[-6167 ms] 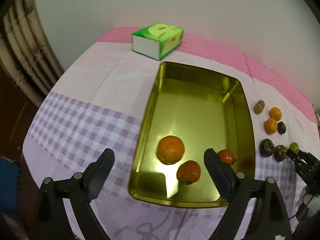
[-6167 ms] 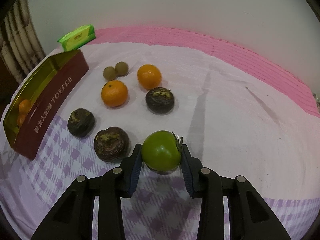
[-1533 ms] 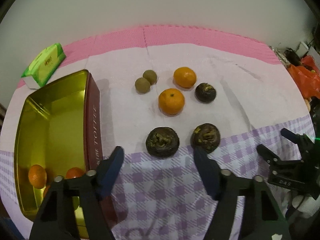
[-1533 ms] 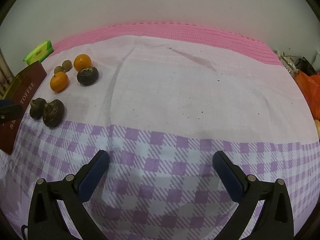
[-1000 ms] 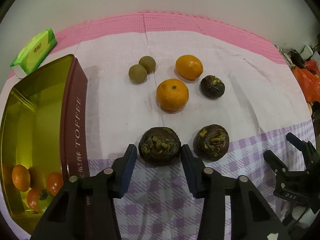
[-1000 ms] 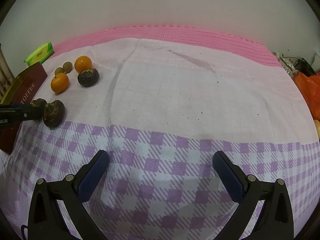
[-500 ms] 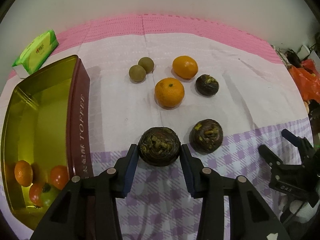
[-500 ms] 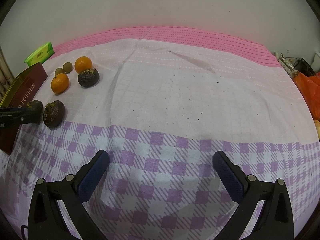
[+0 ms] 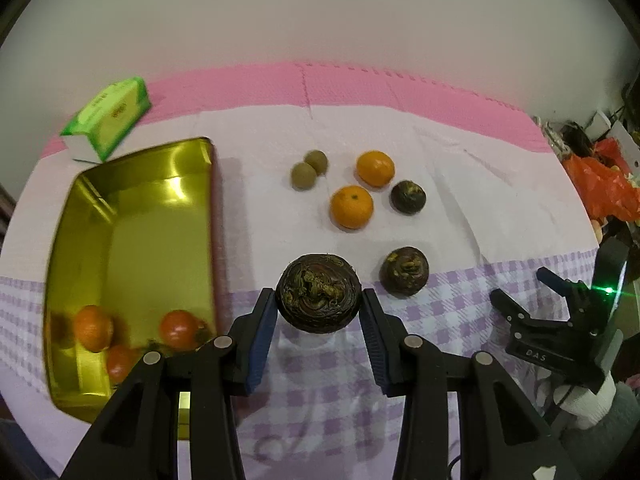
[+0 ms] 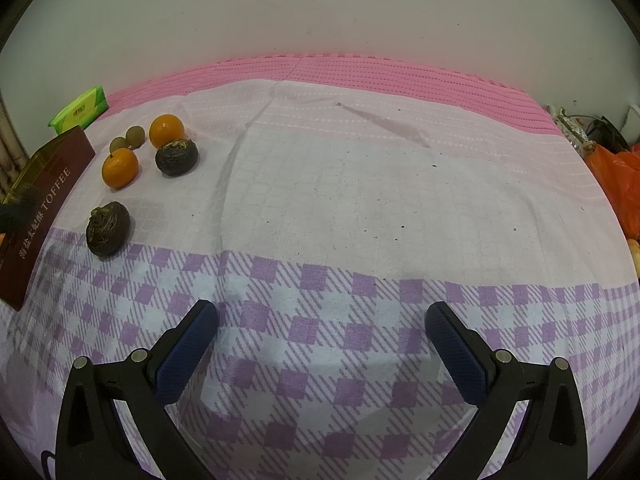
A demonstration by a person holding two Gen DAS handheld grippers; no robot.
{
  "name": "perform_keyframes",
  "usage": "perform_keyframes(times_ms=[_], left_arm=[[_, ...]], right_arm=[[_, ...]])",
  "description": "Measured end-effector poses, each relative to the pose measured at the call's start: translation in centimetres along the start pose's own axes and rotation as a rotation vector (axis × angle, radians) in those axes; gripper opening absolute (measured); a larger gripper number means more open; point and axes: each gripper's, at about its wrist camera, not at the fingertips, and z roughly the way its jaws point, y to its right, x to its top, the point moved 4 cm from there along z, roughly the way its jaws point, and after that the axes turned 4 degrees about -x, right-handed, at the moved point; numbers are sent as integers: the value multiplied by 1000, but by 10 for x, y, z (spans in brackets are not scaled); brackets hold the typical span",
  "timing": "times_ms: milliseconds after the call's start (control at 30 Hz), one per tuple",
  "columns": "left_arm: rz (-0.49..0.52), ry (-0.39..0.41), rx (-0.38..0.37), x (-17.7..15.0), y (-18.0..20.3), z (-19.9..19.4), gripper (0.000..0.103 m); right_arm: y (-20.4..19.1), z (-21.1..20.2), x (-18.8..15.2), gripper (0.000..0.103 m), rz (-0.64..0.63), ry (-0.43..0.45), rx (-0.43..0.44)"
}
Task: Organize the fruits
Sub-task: 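Carry the dark brown fruit with the left gripper into the tin tray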
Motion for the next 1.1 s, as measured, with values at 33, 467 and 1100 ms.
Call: perform_keyframes(times_ms=[33, 467, 1100], left_arm=[[-1, 2, 7, 0, -3, -3, 39], [-85, -1, 123, -19, -81, -29, 39], [-227, -20, 195, -47, -155, -42, 39]], right_arm=[[0, 0, 0, 103, 0, 0, 0], [0, 0, 0, 103, 2, 4, -3], [0, 0, 0, 103, 8, 12, -8]])
